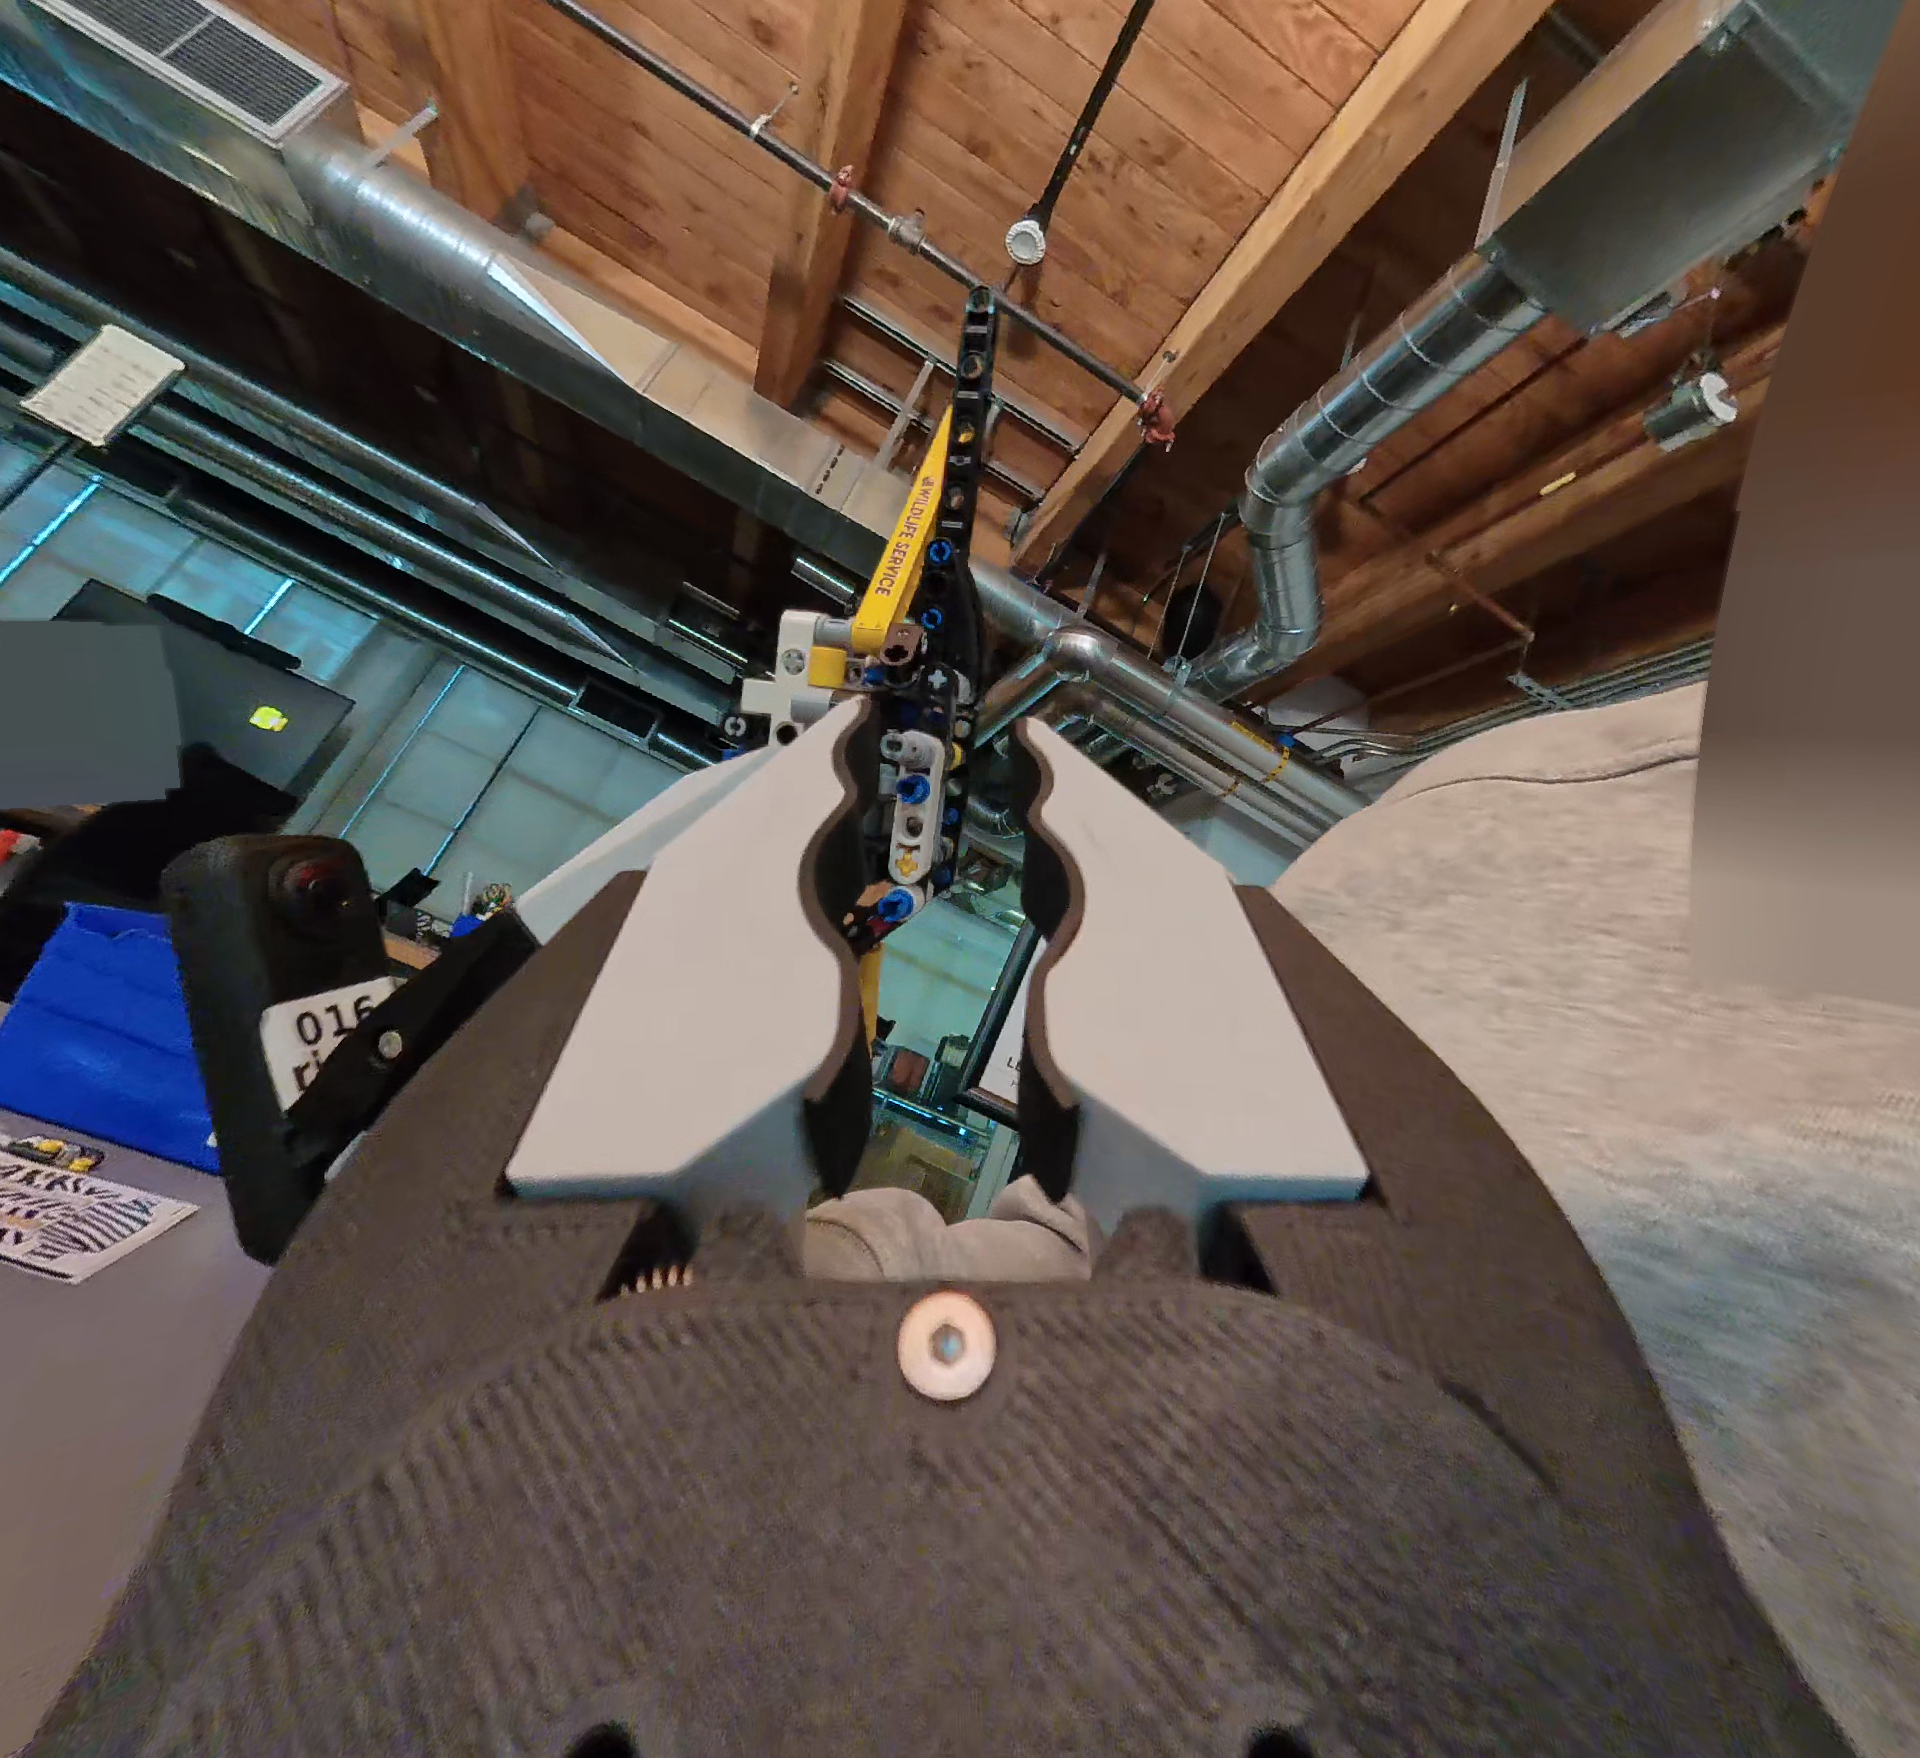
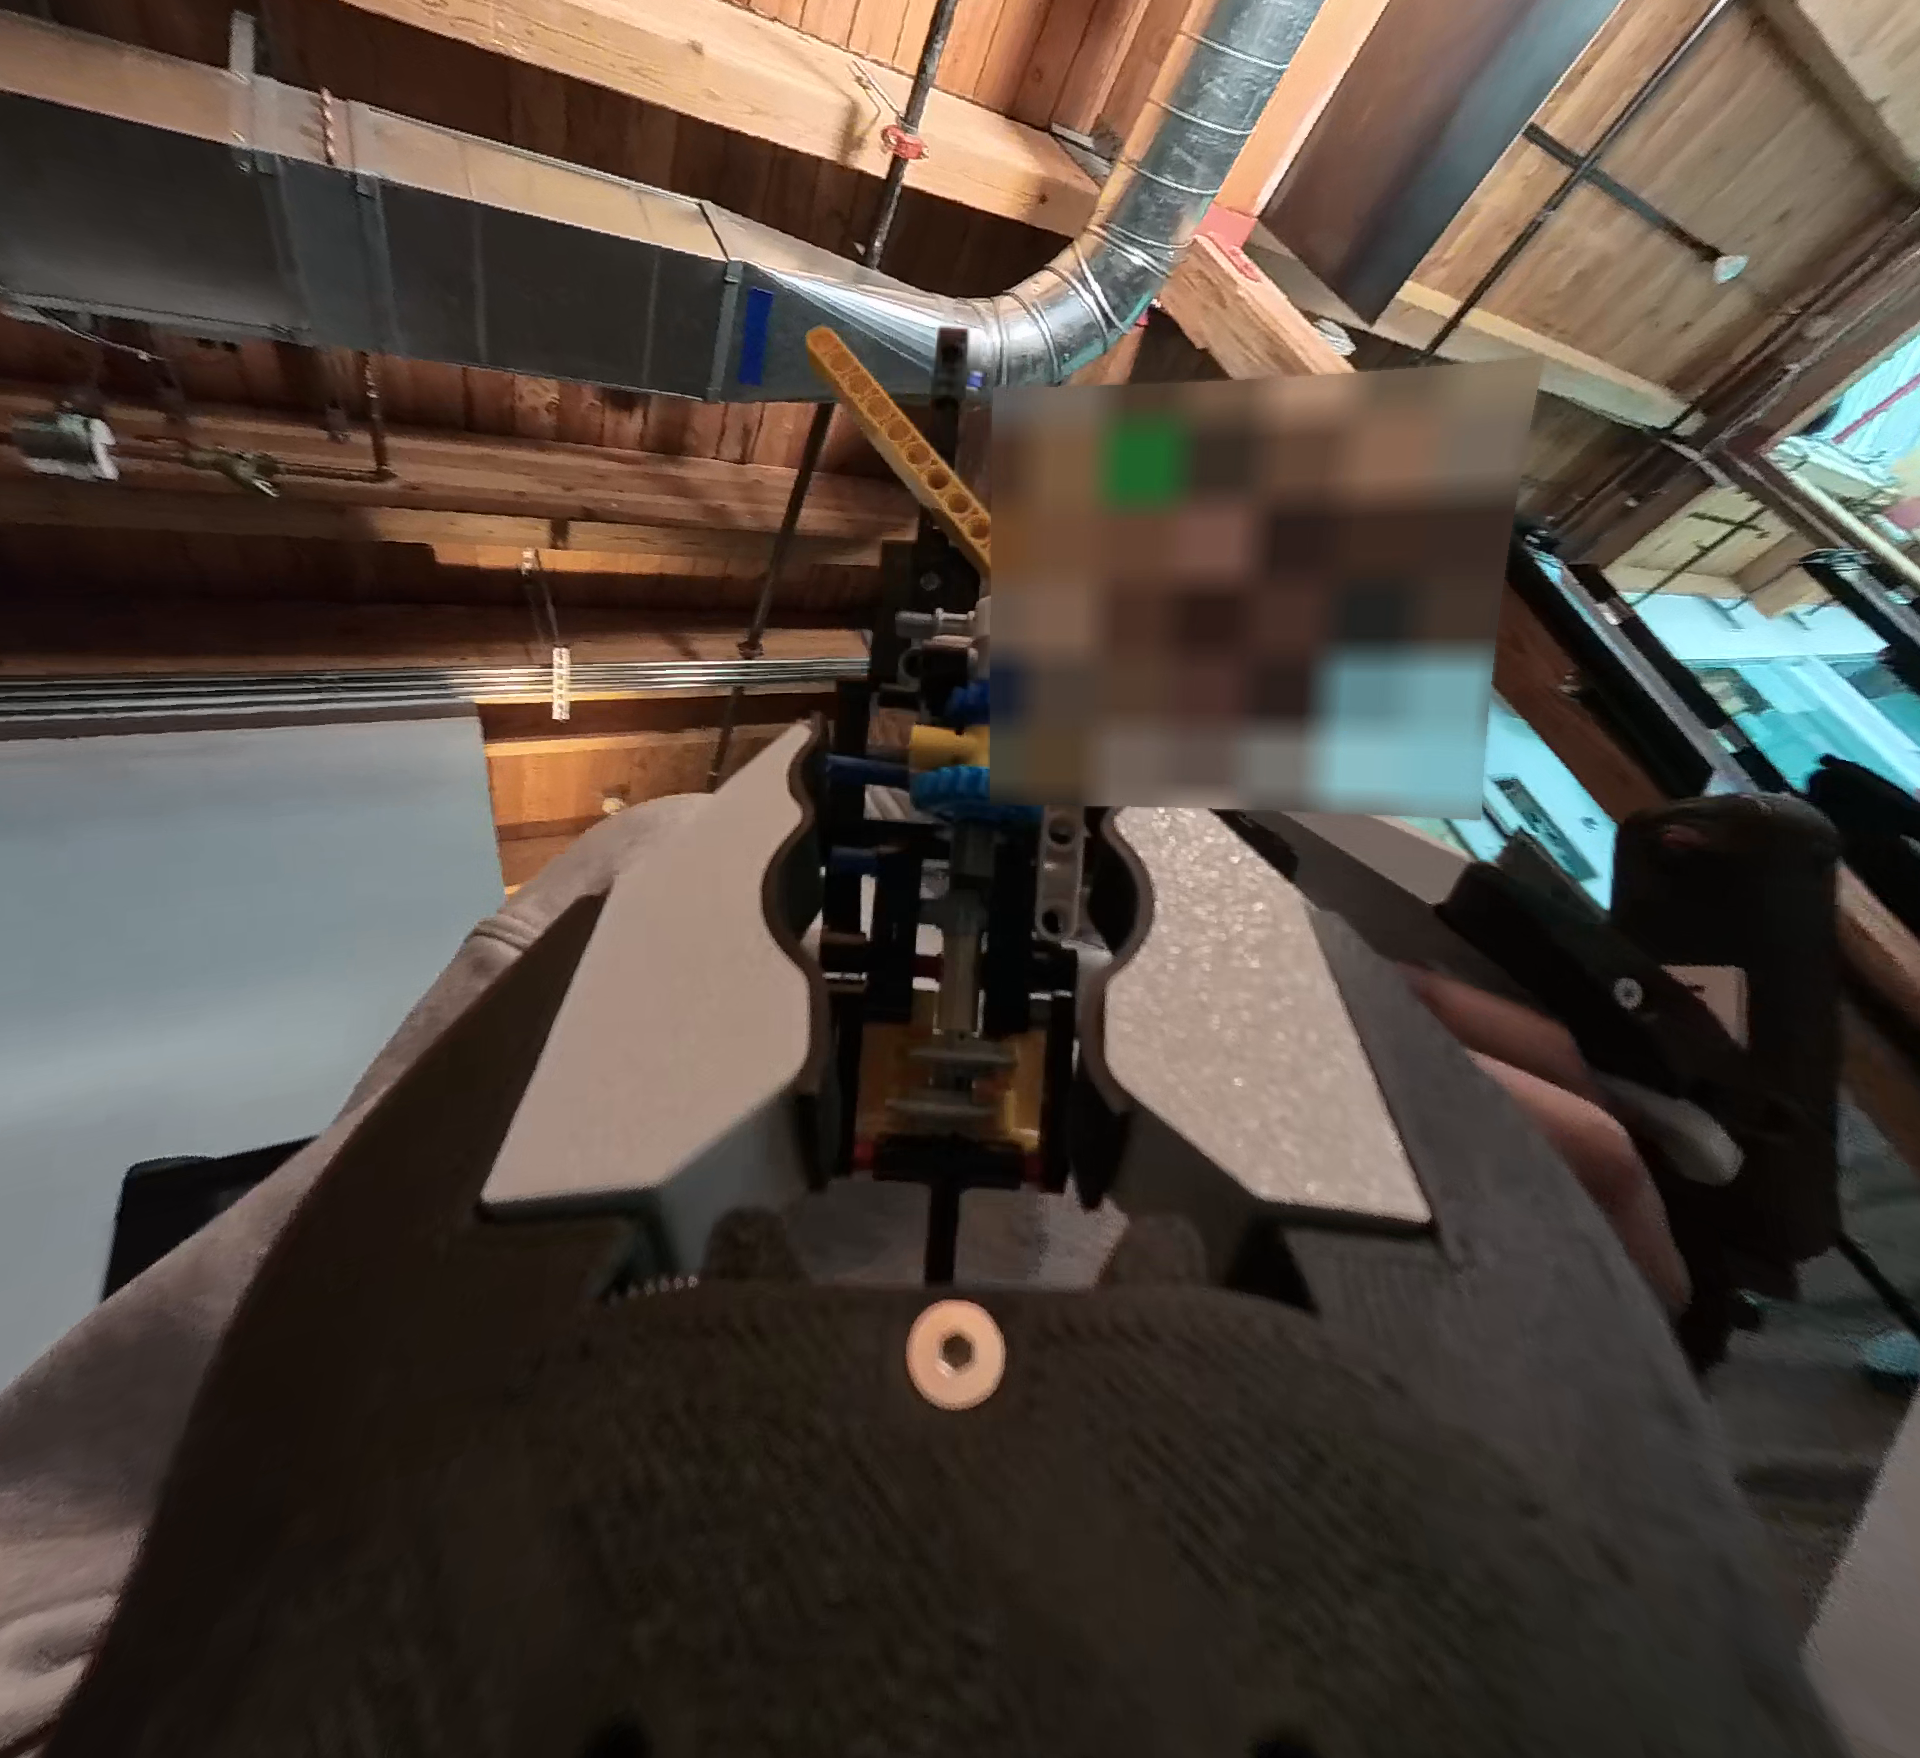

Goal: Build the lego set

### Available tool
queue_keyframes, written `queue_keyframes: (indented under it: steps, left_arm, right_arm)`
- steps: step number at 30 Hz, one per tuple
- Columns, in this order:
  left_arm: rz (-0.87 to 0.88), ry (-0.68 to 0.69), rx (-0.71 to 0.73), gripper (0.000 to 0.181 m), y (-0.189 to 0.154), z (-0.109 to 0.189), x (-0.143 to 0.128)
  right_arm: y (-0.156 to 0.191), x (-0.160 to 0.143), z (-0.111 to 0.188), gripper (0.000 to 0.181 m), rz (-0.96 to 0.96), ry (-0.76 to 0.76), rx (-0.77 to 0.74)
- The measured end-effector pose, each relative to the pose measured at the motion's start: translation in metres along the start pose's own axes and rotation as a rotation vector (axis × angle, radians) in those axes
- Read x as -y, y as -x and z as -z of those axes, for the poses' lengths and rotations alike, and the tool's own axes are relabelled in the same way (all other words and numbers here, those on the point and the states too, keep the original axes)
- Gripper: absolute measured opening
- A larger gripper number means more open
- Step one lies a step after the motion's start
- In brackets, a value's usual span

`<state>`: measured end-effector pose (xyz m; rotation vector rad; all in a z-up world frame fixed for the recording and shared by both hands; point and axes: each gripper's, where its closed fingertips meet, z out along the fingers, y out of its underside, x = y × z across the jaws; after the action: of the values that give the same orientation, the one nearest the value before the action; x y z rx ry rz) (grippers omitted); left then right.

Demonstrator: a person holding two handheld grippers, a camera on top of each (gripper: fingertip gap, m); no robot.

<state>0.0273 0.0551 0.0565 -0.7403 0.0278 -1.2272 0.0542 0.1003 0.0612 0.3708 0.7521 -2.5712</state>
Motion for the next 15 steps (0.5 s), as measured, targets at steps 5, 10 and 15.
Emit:
queue_keyframes:
  steps: [5, 10, 15]
  left_arm:
    - [-0.017, 0.02, -0.006, 0.022, -0.0023, -0.002, -0.0042]
    - [-0.024, 0.028, -0.014, 0.021, -0.004, -0.0024, -0.0055]
    - [-0.025, 0.02, -0.017, 0.019, -0.0034, 0.0001, -0.0024]
  right_arm:
    - [-0.0029, -0.0011, -0.0006, 0.047, -0.053, -0.014, 0.046]
    - [-0.0036, -0.0006, -0.0011, 0.048, -0.095, -0.025, 0.1]
    - [-0.002, 0.0012, -0.0017, 0.048, -0.117, -0.027, 0.154]
